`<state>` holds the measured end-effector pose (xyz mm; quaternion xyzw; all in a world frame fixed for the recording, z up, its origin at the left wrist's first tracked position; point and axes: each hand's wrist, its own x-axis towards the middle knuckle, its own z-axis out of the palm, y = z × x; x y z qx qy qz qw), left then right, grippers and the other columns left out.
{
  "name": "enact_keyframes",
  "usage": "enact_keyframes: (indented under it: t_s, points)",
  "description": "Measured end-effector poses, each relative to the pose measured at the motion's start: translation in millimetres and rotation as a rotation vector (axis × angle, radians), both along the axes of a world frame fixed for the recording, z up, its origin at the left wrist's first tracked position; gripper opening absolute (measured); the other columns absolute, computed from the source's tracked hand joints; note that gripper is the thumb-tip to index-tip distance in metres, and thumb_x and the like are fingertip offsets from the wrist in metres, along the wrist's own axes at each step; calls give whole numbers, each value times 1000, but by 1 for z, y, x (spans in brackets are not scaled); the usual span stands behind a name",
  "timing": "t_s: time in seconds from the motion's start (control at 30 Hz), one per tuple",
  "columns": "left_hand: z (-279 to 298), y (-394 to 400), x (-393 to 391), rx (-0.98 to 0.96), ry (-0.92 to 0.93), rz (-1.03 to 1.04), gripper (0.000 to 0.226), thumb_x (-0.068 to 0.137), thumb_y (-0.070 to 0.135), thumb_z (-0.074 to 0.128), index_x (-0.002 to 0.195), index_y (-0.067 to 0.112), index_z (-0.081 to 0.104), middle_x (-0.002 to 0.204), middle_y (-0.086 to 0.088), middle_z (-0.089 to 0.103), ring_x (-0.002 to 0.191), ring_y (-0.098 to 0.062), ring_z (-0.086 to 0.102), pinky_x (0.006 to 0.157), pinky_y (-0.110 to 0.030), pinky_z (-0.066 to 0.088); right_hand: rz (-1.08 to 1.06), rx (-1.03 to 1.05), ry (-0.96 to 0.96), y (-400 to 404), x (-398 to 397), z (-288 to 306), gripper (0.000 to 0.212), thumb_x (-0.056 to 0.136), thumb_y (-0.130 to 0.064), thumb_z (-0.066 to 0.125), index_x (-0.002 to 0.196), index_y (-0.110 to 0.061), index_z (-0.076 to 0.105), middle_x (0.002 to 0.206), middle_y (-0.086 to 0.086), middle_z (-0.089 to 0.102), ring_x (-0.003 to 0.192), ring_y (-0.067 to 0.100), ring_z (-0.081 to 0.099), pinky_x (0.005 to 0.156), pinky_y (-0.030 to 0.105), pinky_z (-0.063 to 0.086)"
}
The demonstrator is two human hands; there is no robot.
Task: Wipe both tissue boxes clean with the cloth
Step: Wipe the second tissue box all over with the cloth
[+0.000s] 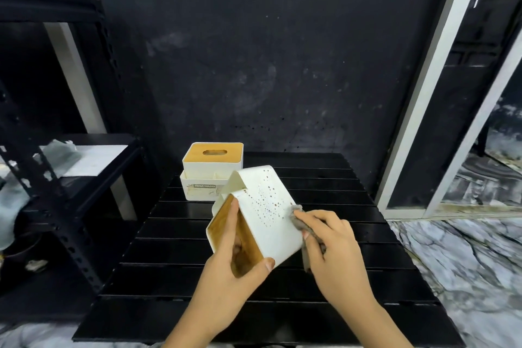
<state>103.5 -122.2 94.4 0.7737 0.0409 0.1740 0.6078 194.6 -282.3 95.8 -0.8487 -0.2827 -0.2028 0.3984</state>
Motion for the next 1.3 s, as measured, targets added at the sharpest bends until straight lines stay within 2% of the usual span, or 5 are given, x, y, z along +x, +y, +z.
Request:
enact_keyframes:
  t_s: [0.23, 0.77, 0.97, 1.17, 1.3]
  points:
    - [3, 6, 2, -66, 0, -57, 87, 75, 47, 65, 129, 74, 2, 144, 21, 37, 126, 3, 45, 89, -4, 42, 35, -26, -53, 1, -16, 1, 36, 88, -44, 37, 120, -43, 53, 112, -32, 47, 97, 1, 43, 70, 34, 50]
    - [2, 8, 2, -67, -3, -137, 89, 75, 43, 68, 131, 72, 5, 144, 20, 40, 127, -1, 46, 106, -34, 43, 30, -6, -192, 15, -17, 8, 27, 85, -33, 51, 109, -38, 62, 104, -24, 58, 85, 7, 51, 62, 35, 51]
    - [3, 5, 1, -113, -10, -145, 87, 82, 31, 68, 130, 72, 9, 141, 19, 45, 125, 3, 48, 94, -14, 45, 117, -39, -243, 26, -24, 17, 30, 84, -34, 46, 110, -40, 59, 103, -22, 58, 89, 4, 47, 63, 30, 48]
    - [1, 9, 2, -65, 15, -119, 89, 71, 49, 68, 130, 73, 6, 141, 16, 44, 124, -2, 50, 103, -28, 46, 67, -1, -191, 16, -9, 7, 30, 85, -35, 46, 112, -38, 59, 105, -22, 56, 88, 4, 47, 63, 36, 51]
    - [2, 8, 2, -132, -2, -138, 88, 70, 47, 71, 129, 73, 11, 141, 19, 45, 125, 0, 49, 98, -20, 46, 142, -11, -249, 24, -22, 12, 27, 85, -33, 49, 110, -40, 59, 105, -22, 58, 91, 3, 47, 65, 29, 47]
